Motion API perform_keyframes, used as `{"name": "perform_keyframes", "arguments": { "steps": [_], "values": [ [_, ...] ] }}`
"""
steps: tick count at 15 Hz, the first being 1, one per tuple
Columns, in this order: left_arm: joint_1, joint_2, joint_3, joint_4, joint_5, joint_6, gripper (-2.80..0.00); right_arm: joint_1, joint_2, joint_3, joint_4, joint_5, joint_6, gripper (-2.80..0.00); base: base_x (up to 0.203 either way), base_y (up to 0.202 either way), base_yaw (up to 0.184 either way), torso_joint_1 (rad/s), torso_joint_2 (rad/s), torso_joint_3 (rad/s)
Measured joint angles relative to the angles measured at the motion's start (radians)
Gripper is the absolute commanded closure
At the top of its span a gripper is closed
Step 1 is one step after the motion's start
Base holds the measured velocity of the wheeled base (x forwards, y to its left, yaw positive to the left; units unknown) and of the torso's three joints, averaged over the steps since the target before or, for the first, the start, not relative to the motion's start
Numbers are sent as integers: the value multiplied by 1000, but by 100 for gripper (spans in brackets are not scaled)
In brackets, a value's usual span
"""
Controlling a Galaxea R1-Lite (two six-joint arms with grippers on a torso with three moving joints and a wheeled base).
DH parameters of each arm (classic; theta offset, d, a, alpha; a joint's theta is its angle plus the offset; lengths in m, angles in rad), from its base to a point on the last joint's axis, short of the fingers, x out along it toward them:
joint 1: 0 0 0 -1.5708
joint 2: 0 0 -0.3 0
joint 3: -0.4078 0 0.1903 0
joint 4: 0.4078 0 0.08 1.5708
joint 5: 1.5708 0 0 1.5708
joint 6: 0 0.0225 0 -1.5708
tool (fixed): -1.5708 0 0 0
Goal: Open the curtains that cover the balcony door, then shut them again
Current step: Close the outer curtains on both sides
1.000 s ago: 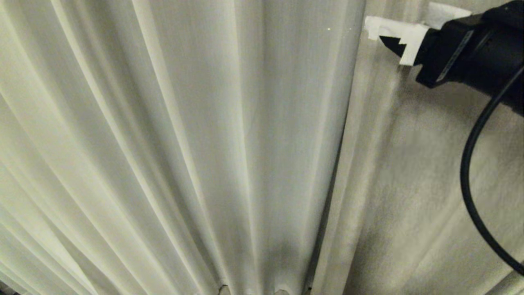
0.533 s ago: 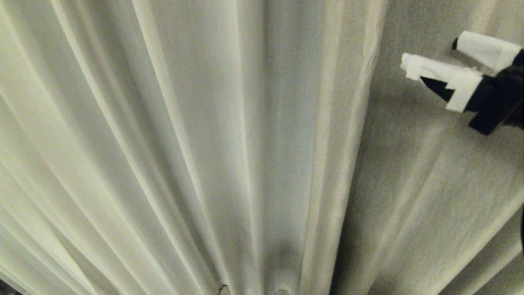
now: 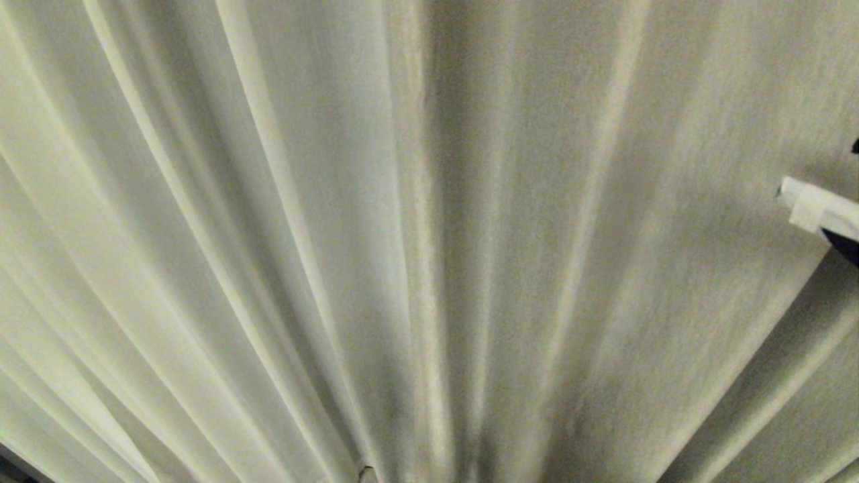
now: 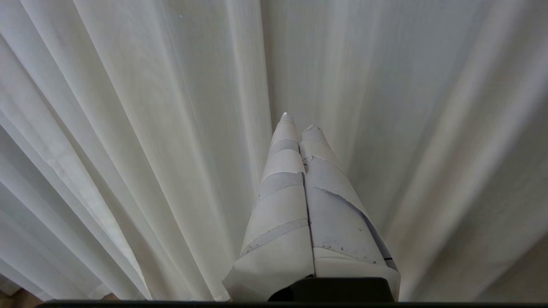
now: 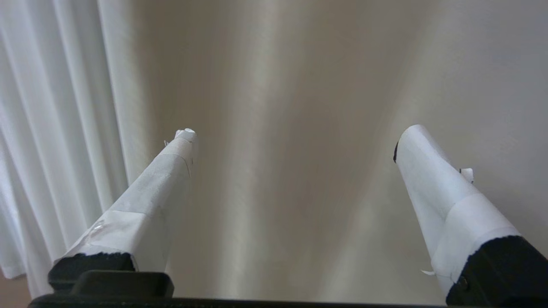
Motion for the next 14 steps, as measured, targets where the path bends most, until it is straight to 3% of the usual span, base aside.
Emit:
{"name": "perform_keyframes", "arguments": {
  "steps": [1, 8, 14],
  "values": [
    [0, 0, 0, 0, 0, 0, 0, -9, -27, 20, 4, -1, 1, 0, 0, 0, 0, 0, 0, 0],
    [0, 0, 0, 0, 0, 0, 0, -140, -171, 178, 4, 0, 3, 0, 0, 0, 0, 0, 0, 0],
    [0, 0, 0, 0, 0, 0, 0, -357, -261, 402, -17, 2, 0, 0, 0, 0, 0, 0, 0, 0]
  ]
}}
